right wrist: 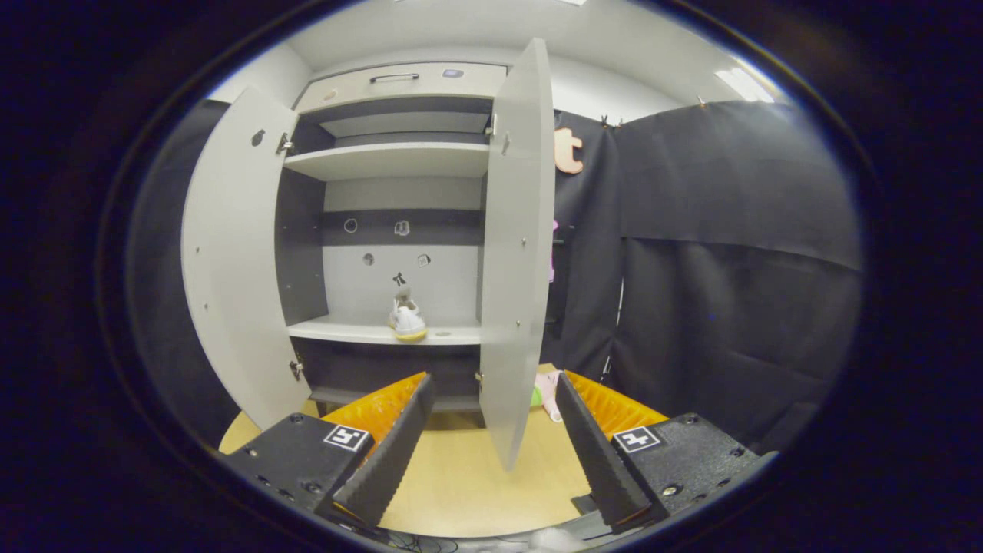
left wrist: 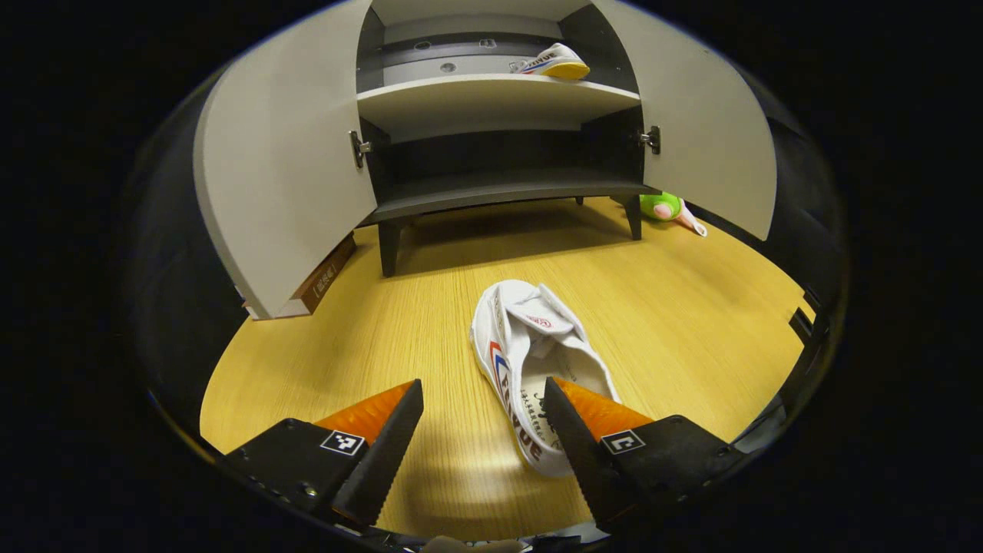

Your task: Grab one shoe with the right hand and put it into the shoe cabinet, grab the other shoe with the left hand and put it into the shoe cabinet; then close the right door with the right hand and the left door with the left hand.

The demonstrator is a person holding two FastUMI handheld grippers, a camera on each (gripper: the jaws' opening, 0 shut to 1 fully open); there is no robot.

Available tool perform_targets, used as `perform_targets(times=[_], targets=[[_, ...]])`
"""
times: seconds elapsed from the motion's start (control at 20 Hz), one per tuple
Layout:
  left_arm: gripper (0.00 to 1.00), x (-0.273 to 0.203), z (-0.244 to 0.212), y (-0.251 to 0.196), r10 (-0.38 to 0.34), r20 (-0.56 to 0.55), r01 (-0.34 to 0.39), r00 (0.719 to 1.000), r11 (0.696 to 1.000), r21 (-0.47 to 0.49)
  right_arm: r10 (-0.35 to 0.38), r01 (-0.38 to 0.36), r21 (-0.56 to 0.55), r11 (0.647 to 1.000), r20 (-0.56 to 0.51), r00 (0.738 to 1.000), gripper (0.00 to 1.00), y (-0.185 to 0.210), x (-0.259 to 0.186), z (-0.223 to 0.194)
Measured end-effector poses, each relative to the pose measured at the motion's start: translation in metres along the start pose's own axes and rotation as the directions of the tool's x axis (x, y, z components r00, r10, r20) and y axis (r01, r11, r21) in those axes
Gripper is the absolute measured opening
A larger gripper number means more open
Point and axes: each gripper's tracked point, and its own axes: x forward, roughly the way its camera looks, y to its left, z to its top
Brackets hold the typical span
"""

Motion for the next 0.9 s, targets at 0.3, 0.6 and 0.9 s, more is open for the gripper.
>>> perform_targets(times=[0.3, 0.6, 0.9], targets=[[0.95, 0.047, 0.019, -0.004, -0.011, -0.005, 0.011, 1.0, 1.0, 0.017, 0.017, -0.017, -0.012, 1.0, -0.055, 0.998, 1.0, 0.008, 0.025, -0.011], [0.48, 0.067, 0.018, -0.01, -0.038, -0.059, 0.037, 0.998, 0.999, -0.024, 0.039, -0.04, -0.01, 0.999, -0.07, 0.997, 1.0, 0.012, 0.044, -0.011], [0.17, 0.067, 0.017, 0.003, 0.016, -0.084, -0.012, 0.996, 0.998, 0.059, 0.064, -0.065, -0.019, 0.998, -0.057, 0.996, 1.0, 0.017, 0.053, -0.008]])
